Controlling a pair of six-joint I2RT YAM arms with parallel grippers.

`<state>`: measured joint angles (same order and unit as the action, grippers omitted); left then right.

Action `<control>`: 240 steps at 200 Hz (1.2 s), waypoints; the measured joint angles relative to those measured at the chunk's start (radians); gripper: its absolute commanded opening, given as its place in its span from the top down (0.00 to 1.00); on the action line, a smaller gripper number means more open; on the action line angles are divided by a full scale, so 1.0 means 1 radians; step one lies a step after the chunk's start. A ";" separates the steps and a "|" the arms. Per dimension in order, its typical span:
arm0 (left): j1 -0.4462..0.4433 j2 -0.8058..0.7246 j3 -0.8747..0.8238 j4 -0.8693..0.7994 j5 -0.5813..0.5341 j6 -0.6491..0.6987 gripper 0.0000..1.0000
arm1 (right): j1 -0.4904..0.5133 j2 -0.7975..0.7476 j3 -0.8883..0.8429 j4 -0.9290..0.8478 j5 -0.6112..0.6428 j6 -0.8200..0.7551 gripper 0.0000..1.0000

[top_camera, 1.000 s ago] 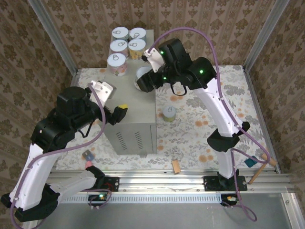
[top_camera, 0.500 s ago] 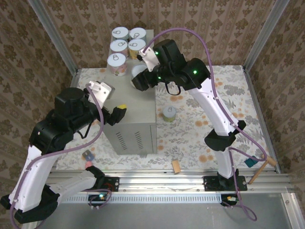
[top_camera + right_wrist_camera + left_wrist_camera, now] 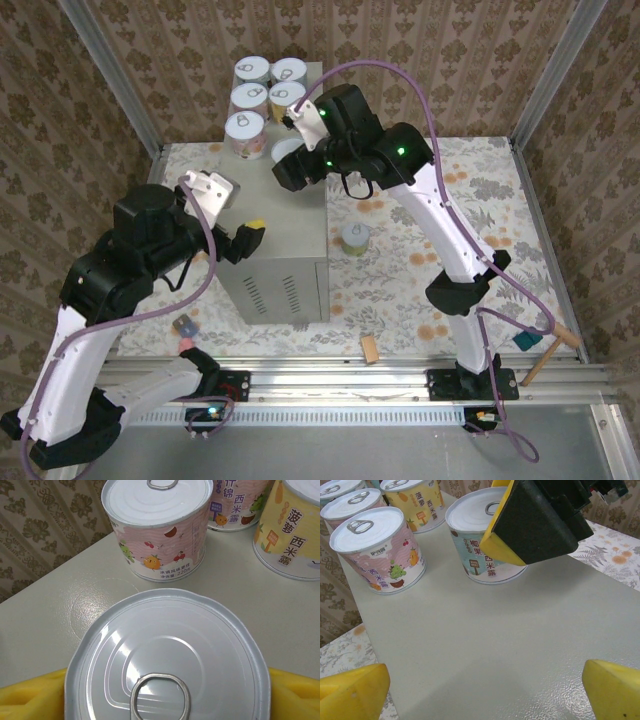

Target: Place and organize the canned foods onto the counter

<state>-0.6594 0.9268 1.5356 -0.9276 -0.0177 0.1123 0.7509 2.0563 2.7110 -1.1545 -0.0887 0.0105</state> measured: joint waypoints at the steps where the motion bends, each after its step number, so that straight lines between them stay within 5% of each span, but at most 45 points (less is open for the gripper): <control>1: 0.000 0.000 0.000 0.000 0.000 0.000 0.00 | 0.000 0.000 0.000 0.000 0.000 0.000 0.18; 107: 0.000 0.000 0.000 0.000 0.019 -0.007 0.00 | 0.000 -0.010 -0.060 0.039 0.009 0.001 0.05; 240: 0.000 0.006 0.000 0.016 0.033 -0.007 0.00 | 0.006 -0.367 -0.791 0.531 0.075 0.016 0.09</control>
<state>-0.6594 0.9329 1.5356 -0.9119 0.0154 0.1051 0.7574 1.6897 1.9202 -0.6239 -0.0135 0.0261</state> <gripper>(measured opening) 0.999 0.913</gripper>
